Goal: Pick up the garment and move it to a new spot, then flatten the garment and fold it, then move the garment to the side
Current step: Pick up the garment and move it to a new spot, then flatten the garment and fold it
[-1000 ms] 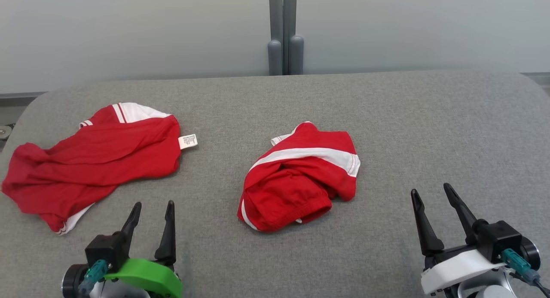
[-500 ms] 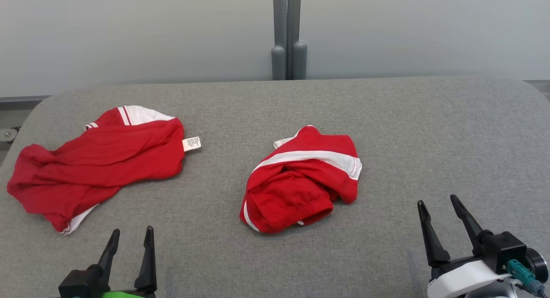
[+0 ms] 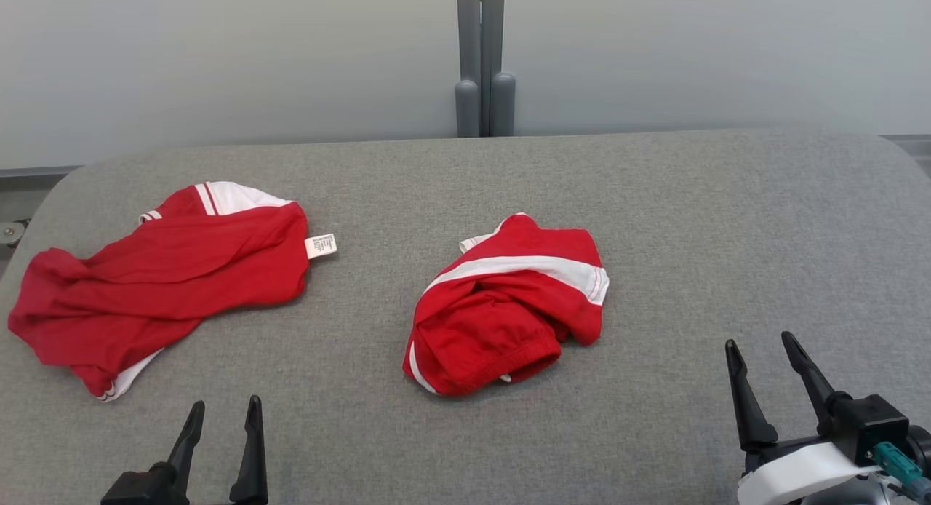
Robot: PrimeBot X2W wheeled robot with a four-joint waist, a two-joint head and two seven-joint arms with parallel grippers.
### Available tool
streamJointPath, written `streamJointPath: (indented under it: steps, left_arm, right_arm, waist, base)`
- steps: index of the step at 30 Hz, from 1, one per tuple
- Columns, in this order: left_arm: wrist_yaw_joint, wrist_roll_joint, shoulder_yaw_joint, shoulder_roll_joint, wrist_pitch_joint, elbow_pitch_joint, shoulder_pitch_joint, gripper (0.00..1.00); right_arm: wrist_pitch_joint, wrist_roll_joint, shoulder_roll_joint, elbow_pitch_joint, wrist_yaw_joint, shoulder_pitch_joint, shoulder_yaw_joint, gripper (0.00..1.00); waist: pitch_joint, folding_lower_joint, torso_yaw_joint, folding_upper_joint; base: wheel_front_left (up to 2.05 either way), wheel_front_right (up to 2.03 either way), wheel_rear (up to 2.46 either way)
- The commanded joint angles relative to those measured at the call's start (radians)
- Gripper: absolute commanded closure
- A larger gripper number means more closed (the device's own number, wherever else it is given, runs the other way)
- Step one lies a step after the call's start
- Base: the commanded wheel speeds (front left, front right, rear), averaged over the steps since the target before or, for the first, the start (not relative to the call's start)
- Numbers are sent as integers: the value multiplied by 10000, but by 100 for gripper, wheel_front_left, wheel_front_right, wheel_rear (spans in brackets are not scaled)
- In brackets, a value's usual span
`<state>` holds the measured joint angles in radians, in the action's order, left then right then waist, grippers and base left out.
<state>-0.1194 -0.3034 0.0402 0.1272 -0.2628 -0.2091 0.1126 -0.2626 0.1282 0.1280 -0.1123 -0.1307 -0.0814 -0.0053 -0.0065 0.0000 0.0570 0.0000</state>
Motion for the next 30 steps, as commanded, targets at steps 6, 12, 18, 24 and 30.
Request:
streamJointPath:
  steps: [6,12,18,24,30]
  left_arm:
    - [-98,163,-163,-140,-28,-142,-119,0]
    - [-112,198,-195,-212,-27,-181,-145,0]
    - [-127,233,-204,-254,-27,-220,-261,0]
    - [-125,-457,97,-496,-18,-469,-472,0]
    - [-127,-1207,1305,-665,456,-625,-1003,0]
  right_arm:
    - [-35,-26,-29,-18,-1,-121,-70,0]
    - [-35,-41,-85,-22,-1,-64,-51,0]
    - [-35,-25,-123,-14,-1,2,-25,0]
    - [-35,-2,-141,3,-1,47,4,0]
    - [-35,22,-153,12,-1,145,70,0]
  waist:
    - [-22,0,-7,0]
    - [-32,0,9,0]
    - [26,0,42,0]
    - [104,0,-3,0]
    - [253,0,-143,0]
  base:
    - [0,0,0]
    - [0,0,0]
    - [0,0,0]
    - [0,0,0]
    - [0,0,0]
